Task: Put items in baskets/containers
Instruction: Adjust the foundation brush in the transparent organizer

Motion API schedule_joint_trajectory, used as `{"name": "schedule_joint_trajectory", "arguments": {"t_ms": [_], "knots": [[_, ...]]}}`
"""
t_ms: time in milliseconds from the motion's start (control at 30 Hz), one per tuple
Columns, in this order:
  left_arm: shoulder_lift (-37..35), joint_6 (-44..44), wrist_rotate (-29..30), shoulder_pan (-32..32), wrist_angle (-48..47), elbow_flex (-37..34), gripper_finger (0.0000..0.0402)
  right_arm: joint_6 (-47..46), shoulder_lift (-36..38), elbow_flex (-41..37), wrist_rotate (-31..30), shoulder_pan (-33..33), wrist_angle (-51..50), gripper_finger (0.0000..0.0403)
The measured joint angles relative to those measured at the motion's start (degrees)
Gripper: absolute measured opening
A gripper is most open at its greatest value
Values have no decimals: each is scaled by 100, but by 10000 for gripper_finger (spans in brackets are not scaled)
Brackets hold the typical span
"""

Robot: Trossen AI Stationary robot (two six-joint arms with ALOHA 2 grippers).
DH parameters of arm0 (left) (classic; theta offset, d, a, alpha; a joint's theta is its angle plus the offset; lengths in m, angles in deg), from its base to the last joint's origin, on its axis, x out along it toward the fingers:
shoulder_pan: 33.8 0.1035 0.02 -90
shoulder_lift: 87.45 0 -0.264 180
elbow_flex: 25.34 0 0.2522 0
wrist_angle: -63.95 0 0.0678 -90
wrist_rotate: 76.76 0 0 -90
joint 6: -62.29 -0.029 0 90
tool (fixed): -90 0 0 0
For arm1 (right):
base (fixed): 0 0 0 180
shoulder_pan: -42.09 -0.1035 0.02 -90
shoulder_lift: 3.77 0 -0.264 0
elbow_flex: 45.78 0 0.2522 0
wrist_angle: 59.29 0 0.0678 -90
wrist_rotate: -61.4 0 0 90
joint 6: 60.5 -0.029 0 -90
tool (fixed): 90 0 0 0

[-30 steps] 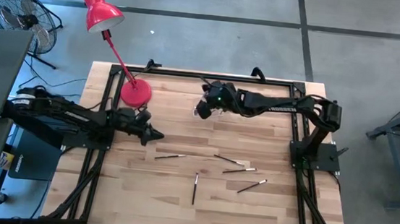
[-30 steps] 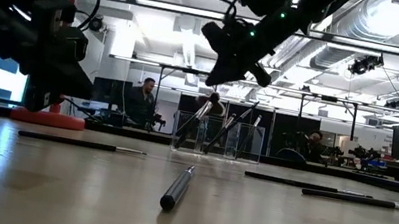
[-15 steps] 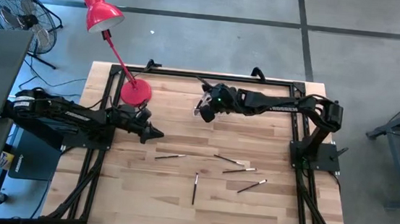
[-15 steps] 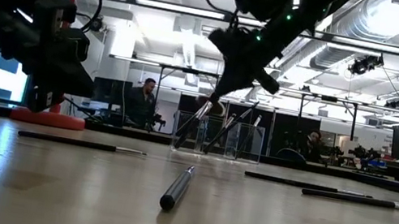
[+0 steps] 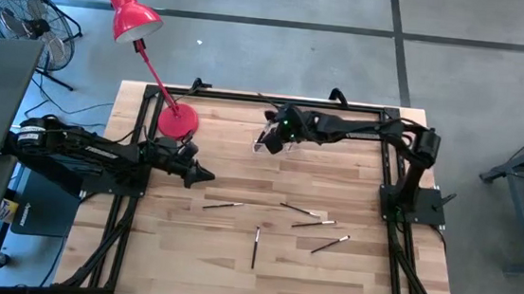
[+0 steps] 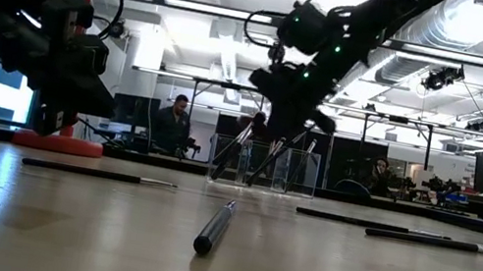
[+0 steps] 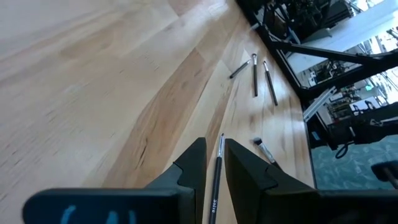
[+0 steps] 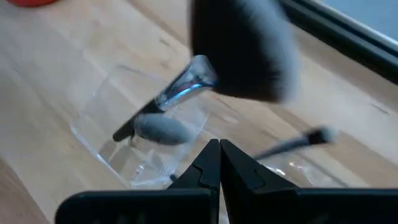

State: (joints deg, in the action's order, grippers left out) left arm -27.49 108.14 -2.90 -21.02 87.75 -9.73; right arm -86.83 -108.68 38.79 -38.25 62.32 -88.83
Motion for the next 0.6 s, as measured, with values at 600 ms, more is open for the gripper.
{"name": "schedule_joint_trajectory", "arguments": {"t_ms": [600], "knots": [[2,90,21,-2,-8,1,55,433,78,6,88,-177,1025,0]]}}
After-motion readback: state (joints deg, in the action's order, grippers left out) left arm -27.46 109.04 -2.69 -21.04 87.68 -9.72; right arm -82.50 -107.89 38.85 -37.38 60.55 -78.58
